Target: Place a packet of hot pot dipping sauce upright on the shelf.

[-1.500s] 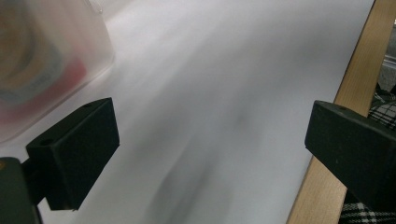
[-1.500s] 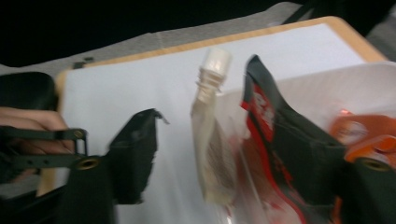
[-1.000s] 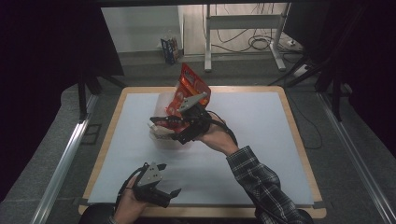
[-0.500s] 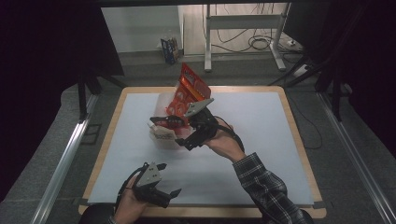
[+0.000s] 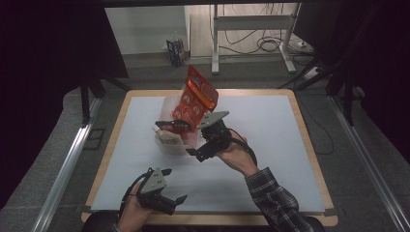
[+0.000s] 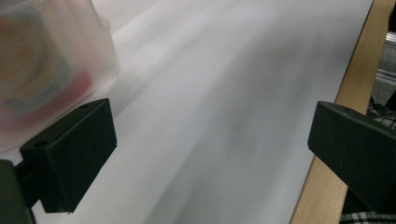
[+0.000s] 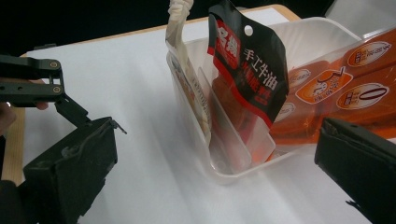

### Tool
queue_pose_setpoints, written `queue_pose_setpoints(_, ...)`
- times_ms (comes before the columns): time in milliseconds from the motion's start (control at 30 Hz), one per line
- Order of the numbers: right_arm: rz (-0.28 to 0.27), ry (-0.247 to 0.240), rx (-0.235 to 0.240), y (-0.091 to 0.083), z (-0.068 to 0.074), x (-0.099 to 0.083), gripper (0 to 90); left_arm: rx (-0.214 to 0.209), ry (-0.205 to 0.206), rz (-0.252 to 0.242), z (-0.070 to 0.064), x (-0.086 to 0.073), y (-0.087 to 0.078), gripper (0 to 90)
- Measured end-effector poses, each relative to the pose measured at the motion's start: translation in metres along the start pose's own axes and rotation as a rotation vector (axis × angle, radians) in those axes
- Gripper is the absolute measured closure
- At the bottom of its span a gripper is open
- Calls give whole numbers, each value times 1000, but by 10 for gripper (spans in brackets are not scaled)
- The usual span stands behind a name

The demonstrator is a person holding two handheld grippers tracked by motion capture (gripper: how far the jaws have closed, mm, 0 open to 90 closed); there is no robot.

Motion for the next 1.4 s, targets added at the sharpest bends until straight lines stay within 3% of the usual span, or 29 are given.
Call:
queue_pose_setpoints(167,-20,-9,-14,1,2,-8,0,1,4,3,0,0,0,10)
queue_pose_setpoints(233,-2,-26,-26,2,2,-12,0,-1,5,5,0,0,0,10)
queue_pose_setpoints(533,-30,8,-19,0,6,-18,0,5,18,5,2,-1,0,10)
queue_pose_setpoints(1067,7,23,-17,-7,9,-36,0,34,26,1,4,-2,-1,8)
queue_pose_setpoints(1400,-29,46,-27,-19,9,-42,0,34,15,-26,6,0,-2,3)
Point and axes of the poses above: each handheld gripper's, and its own axes: y roughly forward along the jaws, x roughly out of its top, z roughly to its left, the point moved 5 cm from there along y, roughly forward along the jaws, and after that the axes turned 5 degrees about x, right-handed, at the moved point
